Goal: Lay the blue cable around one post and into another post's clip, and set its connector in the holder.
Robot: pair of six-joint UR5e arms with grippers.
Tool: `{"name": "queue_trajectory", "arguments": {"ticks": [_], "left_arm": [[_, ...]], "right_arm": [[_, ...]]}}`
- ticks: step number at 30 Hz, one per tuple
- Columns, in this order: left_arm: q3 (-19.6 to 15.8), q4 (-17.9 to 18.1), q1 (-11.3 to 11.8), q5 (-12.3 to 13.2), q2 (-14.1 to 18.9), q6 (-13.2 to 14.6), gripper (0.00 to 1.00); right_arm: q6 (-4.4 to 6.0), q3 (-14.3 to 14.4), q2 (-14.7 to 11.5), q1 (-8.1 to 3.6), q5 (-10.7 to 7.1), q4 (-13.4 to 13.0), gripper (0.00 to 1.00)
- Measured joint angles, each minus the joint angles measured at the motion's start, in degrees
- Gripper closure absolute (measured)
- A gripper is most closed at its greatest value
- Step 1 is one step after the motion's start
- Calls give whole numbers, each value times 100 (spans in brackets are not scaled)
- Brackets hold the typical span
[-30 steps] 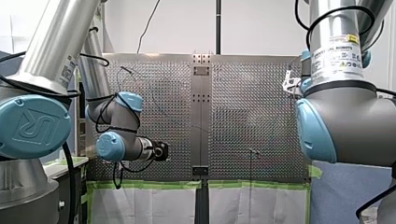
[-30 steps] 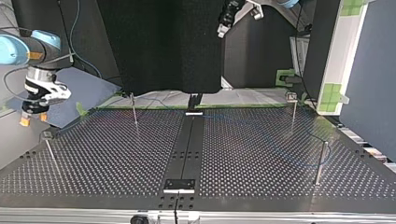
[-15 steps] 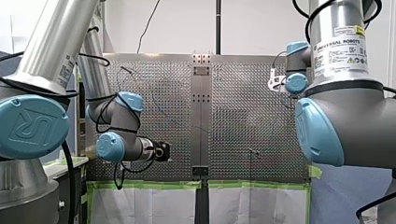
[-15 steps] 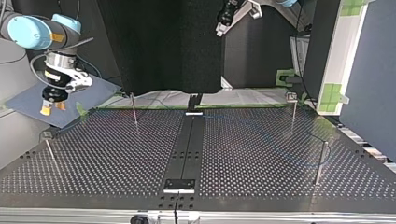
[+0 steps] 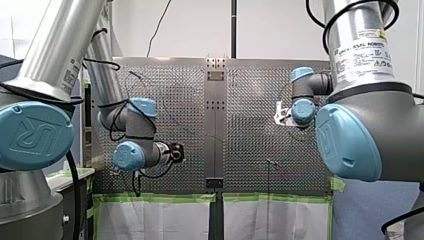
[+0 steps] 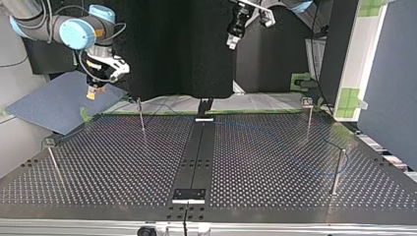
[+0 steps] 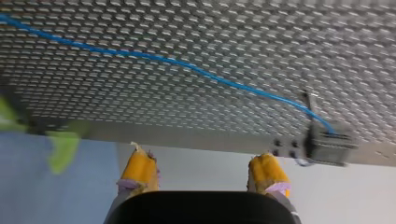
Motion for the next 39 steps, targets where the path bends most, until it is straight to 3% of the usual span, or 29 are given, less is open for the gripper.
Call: {"name": "queue_trajectory", "arguments": {"ticks": [7,13,20,23,30,35,39], "left_arm": [[295,55,6,-323,2,135,0],[340,-136,32,-592,0,378,0],[348,-248,58,-964,2,475,0],[348,-264,73,-1108,3,454,0],[348,-336,165,-1416,3,268,0],[346,-392,241,-1642,3,202,0],[345,-414,289,-1766,0,193,0]], "right_arm": [[61,-200,309,323,324,245,0],[86,-481,377,611,611,530,0],[311,-717,381,977,969,894,0],[336,-730,382,1132,975,1006,0],[389,-660,382,1479,753,1275,0],[566,-489,382,1726,884,1323,0],[593,-370,382,1916,1062,1317,0]]}}
